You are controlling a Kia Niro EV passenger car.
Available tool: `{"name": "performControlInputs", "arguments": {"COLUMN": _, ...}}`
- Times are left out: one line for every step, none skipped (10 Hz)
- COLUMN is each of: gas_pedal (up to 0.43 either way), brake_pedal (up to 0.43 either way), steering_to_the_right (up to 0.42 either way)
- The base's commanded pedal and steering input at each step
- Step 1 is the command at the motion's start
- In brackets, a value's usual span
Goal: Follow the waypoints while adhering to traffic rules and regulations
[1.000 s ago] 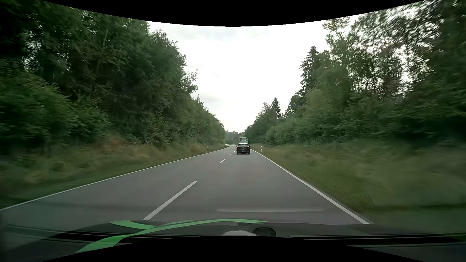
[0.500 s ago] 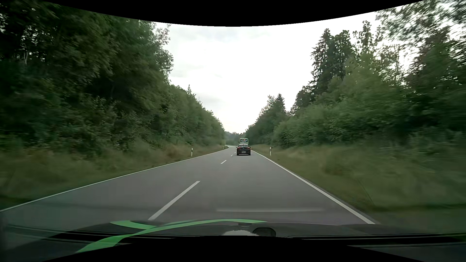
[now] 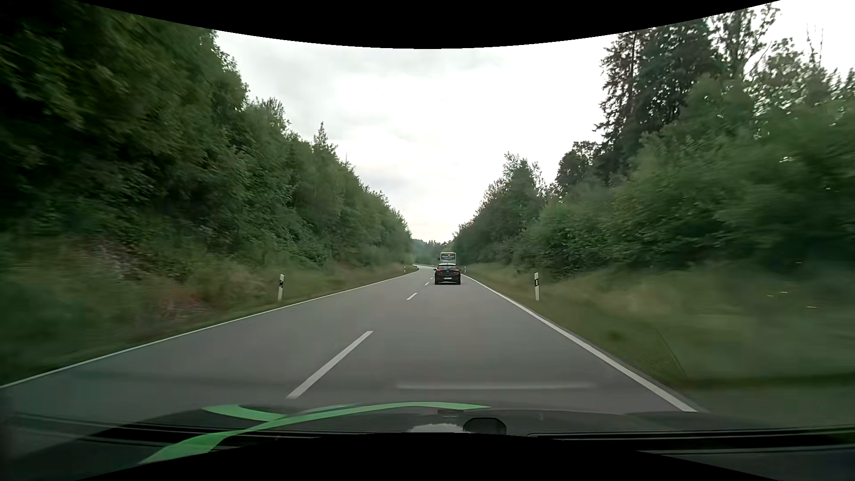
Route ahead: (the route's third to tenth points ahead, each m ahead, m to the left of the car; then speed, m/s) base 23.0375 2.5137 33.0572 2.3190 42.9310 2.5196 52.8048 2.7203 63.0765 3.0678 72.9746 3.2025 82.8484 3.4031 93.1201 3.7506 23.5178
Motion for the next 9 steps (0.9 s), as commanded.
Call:
{"name": "performControlInputs", "arguments": {"gas_pedal": 0.098, "brake_pedal": 0.000, "steering_to_the_right": -0.004}}
{"name": "performControlInputs", "arguments": {"gas_pedal": 0.098, "brake_pedal": 0.000, "steering_to_the_right": -0.003}}
{"name": "performControlInputs", "arguments": {"gas_pedal": 0.098, "brake_pedal": 0.000, "steering_to_the_right": -0.003}}
{"name": "performControlInputs", "arguments": {"gas_pedal": 0.098, "brake_pedal": 0.000, "steering_to_the_right": -0.003}}
{"name": "performControlInputs", "arguments": {"gas_pedal": 0.098, "brake_pedal": 0.000, "steering_to_the_right": -0.003}}
{"name": "performControlInputs", "arguments": {"gas_pedal": 0.098, "brake_pedal": 0.000, "steering_to_the_right": -0.003}}
{"name": "performControlInputs", "arguments": {"gas_pedal": 0.098, "brake_pedal": 0.000, "steering_to_the_right": -0.003}}
{"name": "performControlInputs", "arguments": {"gas_pedal": 0.098, "brake_pedal": 0.000, "steering_to_the_right": -0.003}}
{"name": "performControlInputs", "arguments": {"gas_pedal": 0.098, "brake_pedal": 0.000, "steering_to_the_right": -0.003}}
